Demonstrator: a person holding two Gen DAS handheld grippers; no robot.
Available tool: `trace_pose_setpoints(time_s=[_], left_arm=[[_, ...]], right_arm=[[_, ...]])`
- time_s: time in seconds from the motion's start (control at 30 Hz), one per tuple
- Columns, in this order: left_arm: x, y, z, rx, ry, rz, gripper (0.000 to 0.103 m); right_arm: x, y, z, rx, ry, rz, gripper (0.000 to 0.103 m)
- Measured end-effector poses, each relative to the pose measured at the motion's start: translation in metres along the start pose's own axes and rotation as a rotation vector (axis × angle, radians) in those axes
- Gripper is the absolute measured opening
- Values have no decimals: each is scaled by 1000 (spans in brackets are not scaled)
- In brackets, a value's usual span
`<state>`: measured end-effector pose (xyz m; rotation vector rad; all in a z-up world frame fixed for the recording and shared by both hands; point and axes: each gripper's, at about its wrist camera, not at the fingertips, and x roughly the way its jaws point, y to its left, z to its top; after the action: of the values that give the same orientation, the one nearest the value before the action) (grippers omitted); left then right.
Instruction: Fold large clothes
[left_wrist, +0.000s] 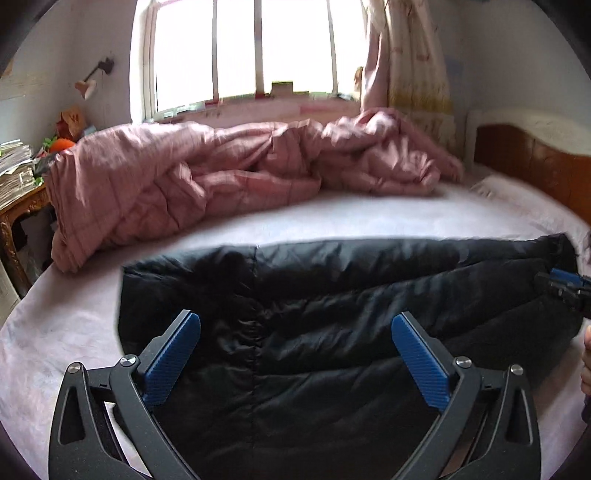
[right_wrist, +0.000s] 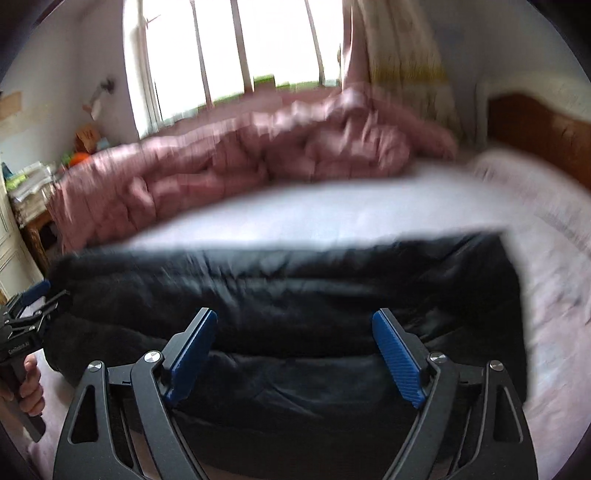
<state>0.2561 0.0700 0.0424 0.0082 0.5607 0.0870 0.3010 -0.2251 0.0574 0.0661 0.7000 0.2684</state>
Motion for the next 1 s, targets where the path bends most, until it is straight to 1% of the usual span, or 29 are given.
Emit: trace_pose_setpoints(time_s=[0.03,0.07,0.13,0.2,0.27,0.37,0.43,0.47,0.63,0.77,0.83,1.0], left_arm=[[10,-1,-1,1,20,24,103],[19,-2,-2,-2,31,51,103],[34,-2,-6,-5,55,64,103],[47,-1,-10,-11,65,63,103],[54,3,-14,-27,55,59,103],[63,8,-19,-60,54,28,103],[65,12,-19,-83,52,7,103],[64,13,-19,-89,48,1,103],[60,13,-19,-88,24,4,103],[45,12,-22,-84,-41,34,103],[34,10,-22,-73,-96,38,103],[5,8,-25,-53,-240,66,103]], right_arm=[[13,-1,1,4,39,-11,87],[23,-2,1,5,57,-27,87],[37,-2,1,-2,72,-63,87],[48,-4,1,3,73,-77,87],[55,-4,0,5,66,-84,87],[64,-4,-2,-22,48,-103,88],[68,-2,-6,-42,19,-109,88],[69,-2,-6,-45,19,-110,88],[69,-2,-6,-46,10,-114,88],[59,2,-7,-61,-45,-151,88],[50,5,-11,-67,-83,-161,88],[26,3,-15,-42,-187,-149,88]])
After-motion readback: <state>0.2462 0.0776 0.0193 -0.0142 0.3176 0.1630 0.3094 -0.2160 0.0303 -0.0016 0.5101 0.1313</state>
